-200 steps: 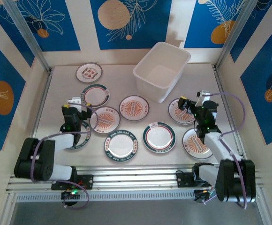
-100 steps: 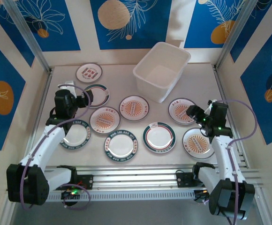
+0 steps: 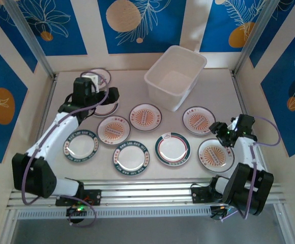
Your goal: Place the plates into the plastic bin on the countertop
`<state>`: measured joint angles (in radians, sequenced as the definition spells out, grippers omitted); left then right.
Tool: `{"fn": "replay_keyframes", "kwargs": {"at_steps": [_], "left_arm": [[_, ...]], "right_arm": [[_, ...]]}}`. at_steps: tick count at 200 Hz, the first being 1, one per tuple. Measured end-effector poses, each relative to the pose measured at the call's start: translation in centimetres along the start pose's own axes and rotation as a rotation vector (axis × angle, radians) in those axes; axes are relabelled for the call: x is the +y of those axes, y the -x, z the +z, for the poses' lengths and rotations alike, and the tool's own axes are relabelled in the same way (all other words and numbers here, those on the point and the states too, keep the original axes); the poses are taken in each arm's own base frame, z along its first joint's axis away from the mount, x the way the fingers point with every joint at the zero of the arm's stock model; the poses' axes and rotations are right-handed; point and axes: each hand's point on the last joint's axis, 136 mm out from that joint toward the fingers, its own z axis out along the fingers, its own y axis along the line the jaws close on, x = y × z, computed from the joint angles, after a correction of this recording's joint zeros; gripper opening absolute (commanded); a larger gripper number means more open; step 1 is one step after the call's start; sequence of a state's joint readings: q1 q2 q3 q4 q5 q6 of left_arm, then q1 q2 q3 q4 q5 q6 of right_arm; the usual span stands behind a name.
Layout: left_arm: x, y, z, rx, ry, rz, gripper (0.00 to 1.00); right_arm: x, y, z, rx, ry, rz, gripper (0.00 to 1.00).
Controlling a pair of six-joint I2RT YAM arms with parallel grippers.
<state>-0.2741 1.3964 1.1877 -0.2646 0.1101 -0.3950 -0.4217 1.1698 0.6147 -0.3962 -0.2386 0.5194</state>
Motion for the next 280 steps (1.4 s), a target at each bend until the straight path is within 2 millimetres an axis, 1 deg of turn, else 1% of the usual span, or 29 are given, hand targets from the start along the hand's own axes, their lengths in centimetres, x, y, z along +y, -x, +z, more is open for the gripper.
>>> {"fn": "replay_keyframes", "kwargs": {"at_steps": [26,48,67,82,113,128,144,181,205,231,280], "left_arm": [[-1.5,0.0,2.2,0.054,-0.03,0.009,1.0],[-2.3,-1.0,3.9,0.111,-0.053,0.013,1.0],[-2.8,-1.8,4.9,0.157,-0.066,0.013,1.0],[-3.3,-2.2,5.3,0.182,-0.077,0.014,1.0],[-3.9,-2.3,5.0,0.197,-0.094,0.02,1.0],[-4.0,-2.4,5.0,0.201,-0.096,0.02,1.0],[-4.1,-2.5,5.0,0.205,-0.097,0.02,1.0],[-4.4,-3.1,4.9,0.223,-0.101,0.024,1.0],[-4.6,-3.3,4.8,0.232,-0.101,0.026,1.0],[-4.8,-3.4,4.3,0.235,-0.104,0.029,1.0],[-5.9,-2.7,2.8,0.211,-0.123,0.042,1.0]], "right_arm": [[-0.5,1.2,0.3,0.016,-0.006,0.004,0.54],[-0.4,2.0,0.7,0.029,-0.004,-0.014,0.52],[-0.4,2.4,1.2,0.048,-0.01,-0.025,0.5],[-0.5,2.9,1.6,0.06,-0.015,-0.038,0.5],[-0.7,3.0,2.3,0.09,-0.026,-0.06,0.49],[-0.7,3.5,3.0,0.112,-0.039,-0.078,0.47],[-0.6,3.8,3.8,0.131,-0.048,-0.094,0.47],[-0.5,3.2,5.1,0.173,-0.071,-0.135,0.46],[-0.7,2.8,5.8,0.195,-0.093,-0.15,0.46],[-1.4,2.6,6.1,0.206,-0.123,-0.146,0.45],[-1.8,2.5,6.2,0.21,-0.14,-0.143,0.44]]}}
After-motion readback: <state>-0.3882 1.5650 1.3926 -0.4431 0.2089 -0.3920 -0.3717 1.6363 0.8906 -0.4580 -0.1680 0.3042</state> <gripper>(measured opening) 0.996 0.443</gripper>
